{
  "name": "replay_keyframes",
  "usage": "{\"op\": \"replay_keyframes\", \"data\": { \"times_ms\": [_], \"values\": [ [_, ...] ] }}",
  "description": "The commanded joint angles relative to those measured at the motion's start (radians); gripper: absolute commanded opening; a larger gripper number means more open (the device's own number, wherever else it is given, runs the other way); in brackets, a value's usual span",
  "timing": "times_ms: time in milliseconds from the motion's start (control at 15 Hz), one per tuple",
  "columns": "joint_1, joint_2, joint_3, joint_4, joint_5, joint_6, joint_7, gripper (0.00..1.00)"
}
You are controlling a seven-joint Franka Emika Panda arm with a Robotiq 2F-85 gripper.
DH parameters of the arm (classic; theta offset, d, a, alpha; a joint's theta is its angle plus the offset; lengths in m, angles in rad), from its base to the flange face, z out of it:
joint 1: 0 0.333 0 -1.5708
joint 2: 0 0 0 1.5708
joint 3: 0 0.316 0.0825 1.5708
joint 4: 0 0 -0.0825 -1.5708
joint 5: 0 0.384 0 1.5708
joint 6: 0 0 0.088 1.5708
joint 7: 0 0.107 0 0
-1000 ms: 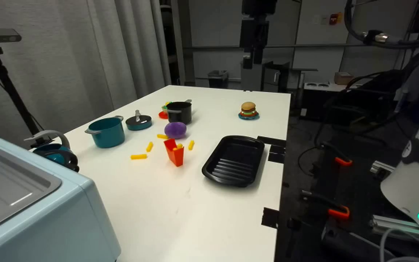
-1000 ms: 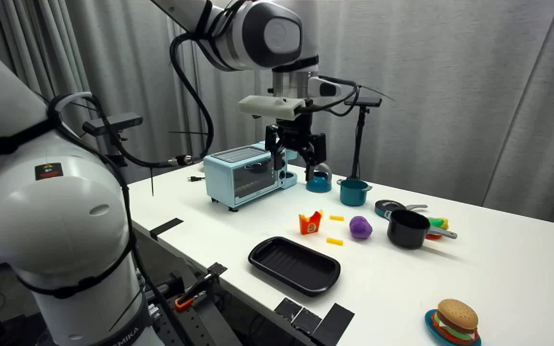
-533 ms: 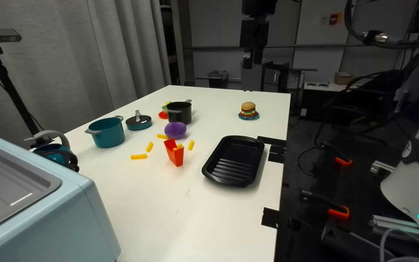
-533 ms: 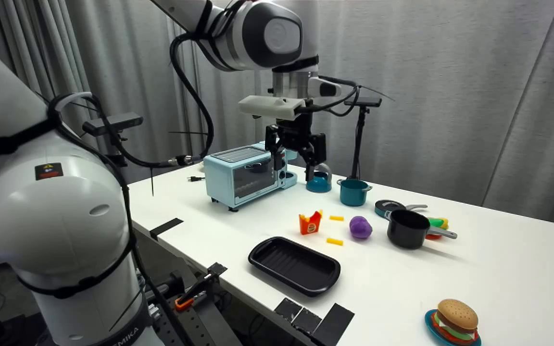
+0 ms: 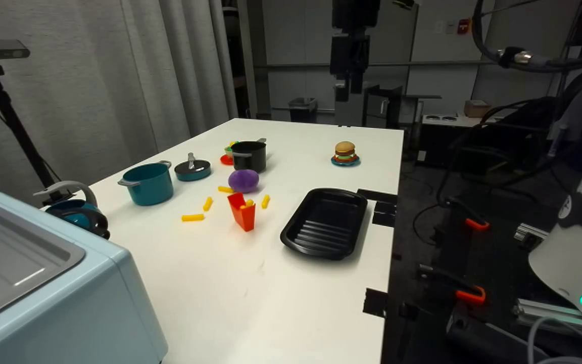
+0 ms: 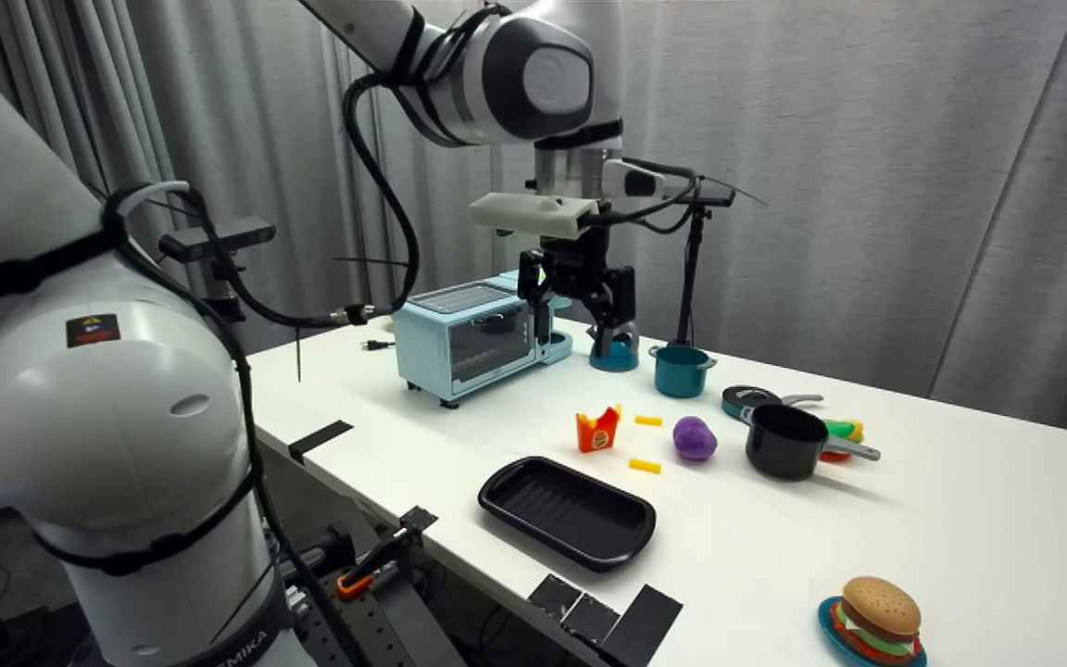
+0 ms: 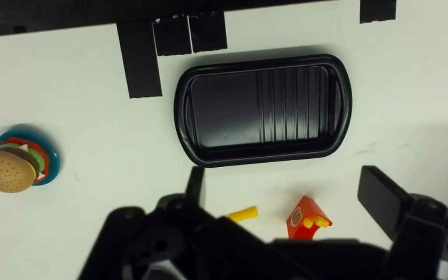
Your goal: Put a yellow chip in the red box on the table
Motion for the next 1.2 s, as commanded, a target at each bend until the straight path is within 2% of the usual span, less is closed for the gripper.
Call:
{"op": "replay_keyframes", "data": {
  "times_ms": [0, 400, 867, 1067, 1133],
  "values": [
    [-0.015, 0.126, -0.012, 0.099, -0.008, -0.003, -0.008, 1.0],
    [-0.03, 0.314, -0.013, 0.227, -0.002, 0.048, 0.002, 1.0],
    [-0.026, 0.522, 0.005, 0.32, 0.002, 0.208, 0.03, 1.0],
    [-0.039, 0.565, 0.001, 0.354, 0.015, 0.214, 0.021, 1.0],
    [-0.032, 0.534, 0.006, 0.311, 0.002, 0.213, 0.02, 1.0]
  ]
}}
